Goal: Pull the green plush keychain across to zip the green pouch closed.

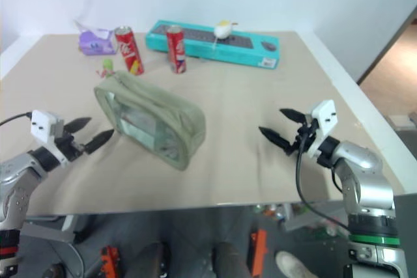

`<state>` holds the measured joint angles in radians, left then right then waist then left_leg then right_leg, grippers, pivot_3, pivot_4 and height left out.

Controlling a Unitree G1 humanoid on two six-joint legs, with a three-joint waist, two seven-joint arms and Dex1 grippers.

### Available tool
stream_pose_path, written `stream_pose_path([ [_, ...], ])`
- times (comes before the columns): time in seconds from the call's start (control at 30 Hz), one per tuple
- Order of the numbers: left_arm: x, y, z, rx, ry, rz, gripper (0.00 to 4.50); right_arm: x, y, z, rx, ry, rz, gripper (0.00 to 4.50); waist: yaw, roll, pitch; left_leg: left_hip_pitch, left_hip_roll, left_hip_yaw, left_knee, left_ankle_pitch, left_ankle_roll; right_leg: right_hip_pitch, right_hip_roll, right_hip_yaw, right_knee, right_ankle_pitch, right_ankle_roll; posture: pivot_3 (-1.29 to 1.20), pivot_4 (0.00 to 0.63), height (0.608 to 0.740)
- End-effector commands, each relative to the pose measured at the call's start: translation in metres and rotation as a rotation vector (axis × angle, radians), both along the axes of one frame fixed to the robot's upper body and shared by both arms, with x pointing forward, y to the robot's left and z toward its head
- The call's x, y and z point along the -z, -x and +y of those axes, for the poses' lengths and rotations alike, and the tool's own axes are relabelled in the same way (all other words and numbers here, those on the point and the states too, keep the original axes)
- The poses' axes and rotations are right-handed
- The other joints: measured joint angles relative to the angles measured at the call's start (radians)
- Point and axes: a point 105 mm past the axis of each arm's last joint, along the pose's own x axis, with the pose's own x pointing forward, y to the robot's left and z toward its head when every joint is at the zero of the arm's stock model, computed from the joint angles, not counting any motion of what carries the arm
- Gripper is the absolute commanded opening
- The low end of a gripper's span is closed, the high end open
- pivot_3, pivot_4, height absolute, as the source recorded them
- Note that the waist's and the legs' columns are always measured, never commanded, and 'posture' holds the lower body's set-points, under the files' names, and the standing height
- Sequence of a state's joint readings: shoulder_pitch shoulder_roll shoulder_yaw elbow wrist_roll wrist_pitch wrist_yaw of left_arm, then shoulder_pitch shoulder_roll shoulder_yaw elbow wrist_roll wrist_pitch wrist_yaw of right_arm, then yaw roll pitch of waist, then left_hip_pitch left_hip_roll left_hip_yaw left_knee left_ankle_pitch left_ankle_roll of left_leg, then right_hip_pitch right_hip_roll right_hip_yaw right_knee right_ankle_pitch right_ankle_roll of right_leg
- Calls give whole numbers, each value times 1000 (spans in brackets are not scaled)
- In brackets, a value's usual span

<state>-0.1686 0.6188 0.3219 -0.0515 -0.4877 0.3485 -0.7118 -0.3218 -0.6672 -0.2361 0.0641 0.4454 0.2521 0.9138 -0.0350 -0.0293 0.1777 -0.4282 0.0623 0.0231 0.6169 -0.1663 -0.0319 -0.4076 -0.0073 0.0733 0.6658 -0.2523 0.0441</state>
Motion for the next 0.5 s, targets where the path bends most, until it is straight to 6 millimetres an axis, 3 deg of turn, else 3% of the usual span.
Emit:
stream_pose_path([
  [0.03, -16, 4, -2, 9, -7, -67, 4489, -11, 0, 1, -11, 19, -56, 4484, 0, 0, 0, 0, 0, 0, 0, 0, 0, 0, 0, 0, 0, 0, 0, 0, 150, 740],
  [0.43, -26, 16, -13, 99, 72, -89, 4489, -11, 2, 9, -28, 33, -60, 4484, 0, 0, 0, 0, 0, 1, 0, 0, 0, 0, 0, 0, 0, 0, 0, 0, 150, 740],
  [0.5, -37, 24, -14, 149, 132, -100, 4489, -12, 2, 10, -36, 32, -58, 4484, 0, 0, 0, 0, 0, 1, 0, 0, 0, 0, 0, 0, 0, 0, 0, 0, 150, 740],
])
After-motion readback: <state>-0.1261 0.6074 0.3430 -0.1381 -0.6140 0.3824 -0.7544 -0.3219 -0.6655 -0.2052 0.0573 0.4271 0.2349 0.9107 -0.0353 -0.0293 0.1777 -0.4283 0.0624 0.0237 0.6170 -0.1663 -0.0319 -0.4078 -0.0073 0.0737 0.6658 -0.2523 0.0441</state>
